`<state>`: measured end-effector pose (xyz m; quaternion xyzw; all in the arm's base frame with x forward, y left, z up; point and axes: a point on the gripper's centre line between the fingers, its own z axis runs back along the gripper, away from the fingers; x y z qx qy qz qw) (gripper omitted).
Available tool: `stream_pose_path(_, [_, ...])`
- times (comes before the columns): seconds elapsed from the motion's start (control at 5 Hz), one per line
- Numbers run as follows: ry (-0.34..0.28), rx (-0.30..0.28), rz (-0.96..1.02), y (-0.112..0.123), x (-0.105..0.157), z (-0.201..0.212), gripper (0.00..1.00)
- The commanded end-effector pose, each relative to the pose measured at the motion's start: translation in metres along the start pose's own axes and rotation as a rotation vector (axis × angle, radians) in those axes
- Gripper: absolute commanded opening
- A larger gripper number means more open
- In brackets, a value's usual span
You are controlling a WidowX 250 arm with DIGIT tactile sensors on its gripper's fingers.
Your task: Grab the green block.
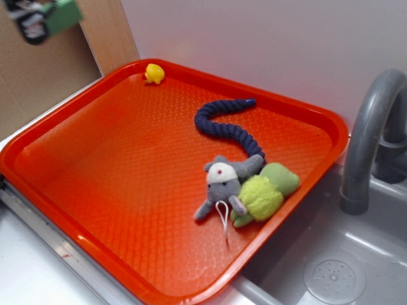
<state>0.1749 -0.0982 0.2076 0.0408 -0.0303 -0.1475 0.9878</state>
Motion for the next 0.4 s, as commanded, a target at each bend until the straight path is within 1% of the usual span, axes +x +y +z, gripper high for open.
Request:
stream_pose_path(0.0, [-0.047,0.019,0.209,0.0048,-0.0374,0.0286,0.0])
stream_pose_path(0.2, [-0.012,0.024,0.196,0.0051,-0.0364,0.024,0.0])
